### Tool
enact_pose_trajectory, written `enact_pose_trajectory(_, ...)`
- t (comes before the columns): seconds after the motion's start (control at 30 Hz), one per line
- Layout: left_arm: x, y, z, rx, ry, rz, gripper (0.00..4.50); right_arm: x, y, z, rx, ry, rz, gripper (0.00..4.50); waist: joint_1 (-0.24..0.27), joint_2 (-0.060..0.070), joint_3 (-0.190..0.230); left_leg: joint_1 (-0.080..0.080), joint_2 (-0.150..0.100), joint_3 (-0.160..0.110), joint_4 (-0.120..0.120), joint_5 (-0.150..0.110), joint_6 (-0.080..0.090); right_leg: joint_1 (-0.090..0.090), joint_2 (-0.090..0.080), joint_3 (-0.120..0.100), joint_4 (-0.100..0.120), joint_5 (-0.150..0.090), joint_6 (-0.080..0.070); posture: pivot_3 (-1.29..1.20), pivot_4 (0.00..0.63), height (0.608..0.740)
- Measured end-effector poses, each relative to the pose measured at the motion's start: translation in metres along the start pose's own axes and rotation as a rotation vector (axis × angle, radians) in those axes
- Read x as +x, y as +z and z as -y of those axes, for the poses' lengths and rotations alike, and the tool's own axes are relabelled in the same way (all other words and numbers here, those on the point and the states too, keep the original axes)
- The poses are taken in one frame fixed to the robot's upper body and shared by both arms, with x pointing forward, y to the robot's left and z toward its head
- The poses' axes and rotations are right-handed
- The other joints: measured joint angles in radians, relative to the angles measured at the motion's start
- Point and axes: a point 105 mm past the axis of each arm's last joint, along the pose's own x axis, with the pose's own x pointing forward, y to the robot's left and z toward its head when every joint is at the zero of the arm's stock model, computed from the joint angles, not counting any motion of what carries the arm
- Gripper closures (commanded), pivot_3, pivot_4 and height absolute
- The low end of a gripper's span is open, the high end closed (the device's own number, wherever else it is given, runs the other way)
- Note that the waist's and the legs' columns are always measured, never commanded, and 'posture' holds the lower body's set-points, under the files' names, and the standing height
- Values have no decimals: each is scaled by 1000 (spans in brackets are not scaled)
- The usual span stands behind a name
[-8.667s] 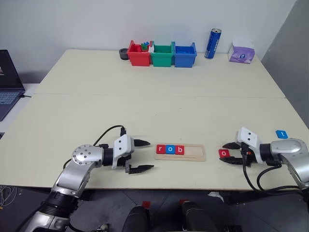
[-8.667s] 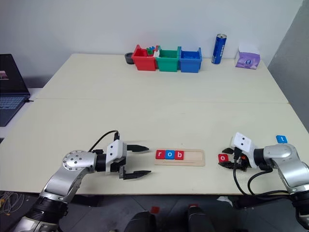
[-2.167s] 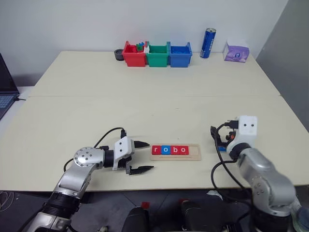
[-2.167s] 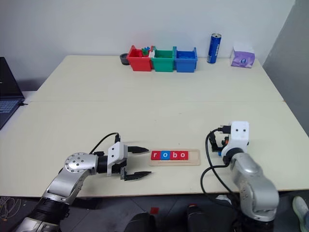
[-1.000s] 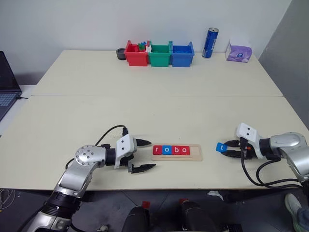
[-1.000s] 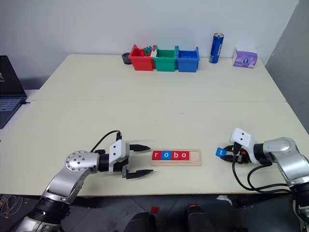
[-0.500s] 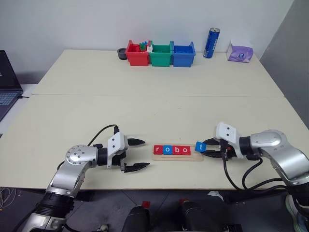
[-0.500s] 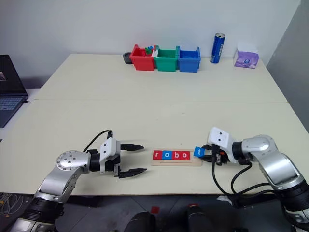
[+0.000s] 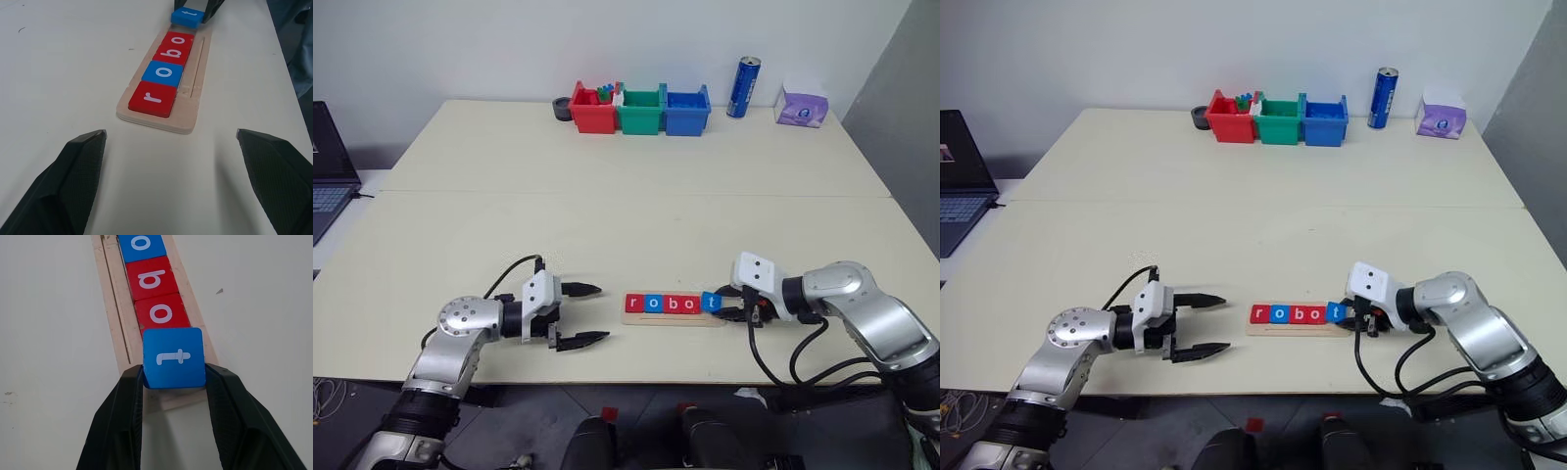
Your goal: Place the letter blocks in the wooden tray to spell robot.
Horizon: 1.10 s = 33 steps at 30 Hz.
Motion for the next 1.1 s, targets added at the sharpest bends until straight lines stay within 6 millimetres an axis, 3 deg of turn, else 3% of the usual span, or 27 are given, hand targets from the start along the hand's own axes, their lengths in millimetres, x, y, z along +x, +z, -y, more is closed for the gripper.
enact_pose_trajectory(1.1,7,10,3,21,-4,17,0,5,-7,5,-75,67,-60,3037,0,0,0,0,0,0,0,0,0,0,0,0,0,2,-3,0,150,740)
